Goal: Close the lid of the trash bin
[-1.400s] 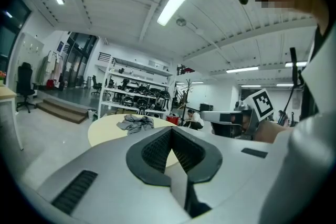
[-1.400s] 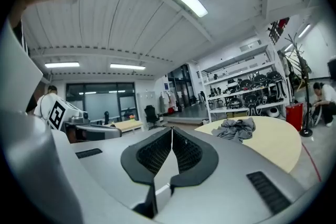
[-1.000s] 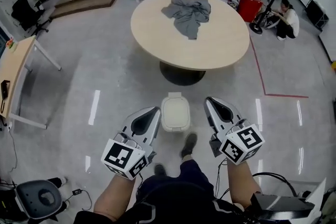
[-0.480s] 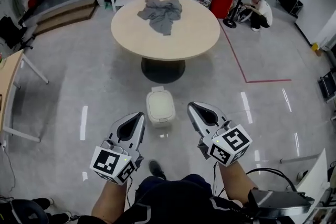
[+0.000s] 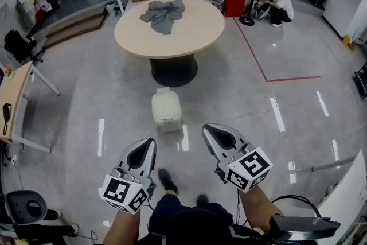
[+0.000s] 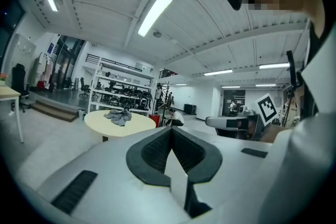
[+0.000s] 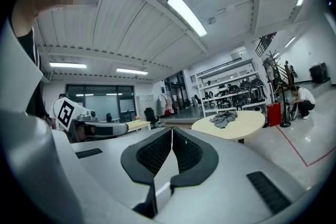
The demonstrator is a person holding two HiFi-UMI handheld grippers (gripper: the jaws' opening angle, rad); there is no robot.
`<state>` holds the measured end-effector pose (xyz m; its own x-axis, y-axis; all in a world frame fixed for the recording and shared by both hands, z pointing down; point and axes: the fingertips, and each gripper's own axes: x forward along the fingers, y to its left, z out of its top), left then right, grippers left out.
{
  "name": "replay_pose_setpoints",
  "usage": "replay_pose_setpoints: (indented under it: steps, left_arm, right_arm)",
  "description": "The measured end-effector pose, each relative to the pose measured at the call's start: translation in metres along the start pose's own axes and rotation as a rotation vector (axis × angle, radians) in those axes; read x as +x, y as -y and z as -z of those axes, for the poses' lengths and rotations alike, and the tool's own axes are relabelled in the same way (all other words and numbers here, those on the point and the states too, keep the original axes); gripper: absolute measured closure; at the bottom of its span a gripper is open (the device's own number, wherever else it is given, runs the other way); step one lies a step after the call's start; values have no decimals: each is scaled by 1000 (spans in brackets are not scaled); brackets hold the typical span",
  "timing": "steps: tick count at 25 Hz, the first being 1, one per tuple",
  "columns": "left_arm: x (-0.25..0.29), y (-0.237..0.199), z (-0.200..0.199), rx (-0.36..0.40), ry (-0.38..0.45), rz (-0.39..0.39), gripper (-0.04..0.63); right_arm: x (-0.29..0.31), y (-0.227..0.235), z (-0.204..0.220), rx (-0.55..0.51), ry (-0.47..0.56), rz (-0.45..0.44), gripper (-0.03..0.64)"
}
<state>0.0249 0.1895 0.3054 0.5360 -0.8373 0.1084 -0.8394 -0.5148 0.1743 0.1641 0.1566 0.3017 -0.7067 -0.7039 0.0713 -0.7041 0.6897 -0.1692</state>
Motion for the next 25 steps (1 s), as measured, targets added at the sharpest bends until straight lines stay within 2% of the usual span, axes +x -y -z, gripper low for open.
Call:
replay_pose_setpoints:
  steps: [8,14,20,25]
  left_arm:
    - [-48,65,15,13,-28,-33,595]
    - [-96,98,17,35,13,13,595]
    - [-191,93,43,-30,24,30,595]
    - [-260,74,68,-52,9,22,595]
  right_arm:
    - [-69,-24,8,16,3,-20,606]
    - [-94,-73,16,0,19,-31,606]
    - [-118,-156,32,-25,5,10,606]
    - [-140,-221,54,-21,-20,51,606]
